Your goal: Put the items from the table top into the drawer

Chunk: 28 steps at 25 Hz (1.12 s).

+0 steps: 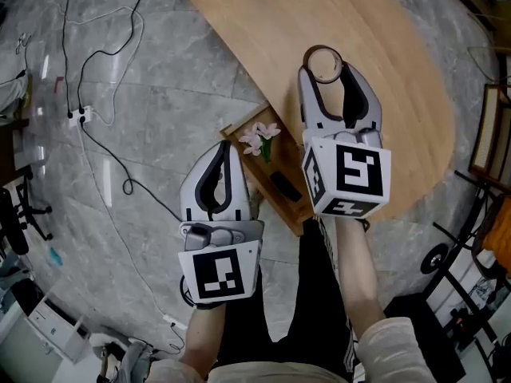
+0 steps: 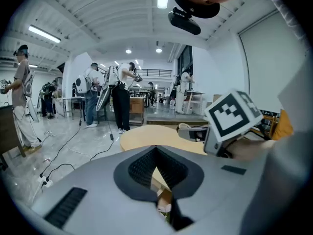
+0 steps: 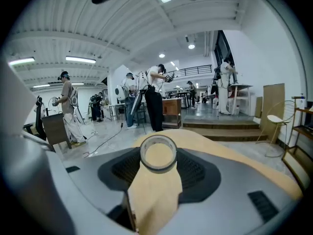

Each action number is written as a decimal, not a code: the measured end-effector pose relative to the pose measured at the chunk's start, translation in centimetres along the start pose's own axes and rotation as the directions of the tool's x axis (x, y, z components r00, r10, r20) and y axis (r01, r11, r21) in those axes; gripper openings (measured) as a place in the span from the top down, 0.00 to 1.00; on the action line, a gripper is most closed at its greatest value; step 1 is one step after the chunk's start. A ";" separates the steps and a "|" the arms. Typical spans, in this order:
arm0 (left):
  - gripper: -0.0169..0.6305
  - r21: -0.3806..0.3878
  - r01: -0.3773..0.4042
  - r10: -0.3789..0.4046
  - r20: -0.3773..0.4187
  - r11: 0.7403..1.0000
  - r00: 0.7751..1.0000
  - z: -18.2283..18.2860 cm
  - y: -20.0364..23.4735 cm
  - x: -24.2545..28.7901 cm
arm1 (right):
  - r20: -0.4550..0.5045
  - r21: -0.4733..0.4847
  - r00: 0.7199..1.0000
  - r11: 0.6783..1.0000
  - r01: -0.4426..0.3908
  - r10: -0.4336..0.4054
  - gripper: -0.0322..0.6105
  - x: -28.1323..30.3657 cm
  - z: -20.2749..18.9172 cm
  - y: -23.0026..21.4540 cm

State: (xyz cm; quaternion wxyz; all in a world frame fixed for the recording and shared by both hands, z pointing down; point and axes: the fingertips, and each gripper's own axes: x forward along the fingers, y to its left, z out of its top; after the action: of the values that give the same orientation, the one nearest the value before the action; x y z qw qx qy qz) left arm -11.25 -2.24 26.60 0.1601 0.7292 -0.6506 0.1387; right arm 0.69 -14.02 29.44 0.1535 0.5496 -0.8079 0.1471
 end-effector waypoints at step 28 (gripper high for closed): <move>0.96 0.031 -0.026 0.027 -0.045 0.999 0.999 -3.0 1.5 -1.6 | -0.435 -0.061 0.889 0.980 -0.187 0.143 0.58 -7.4 -25.7 8.7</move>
State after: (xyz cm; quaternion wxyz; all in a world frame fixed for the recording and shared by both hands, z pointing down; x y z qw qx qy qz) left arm -12.88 0.34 28.76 0.1618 0.7195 -0.6543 0.1676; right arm -2.63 5.72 49.20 0.3419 0.4246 -0.8045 0.2357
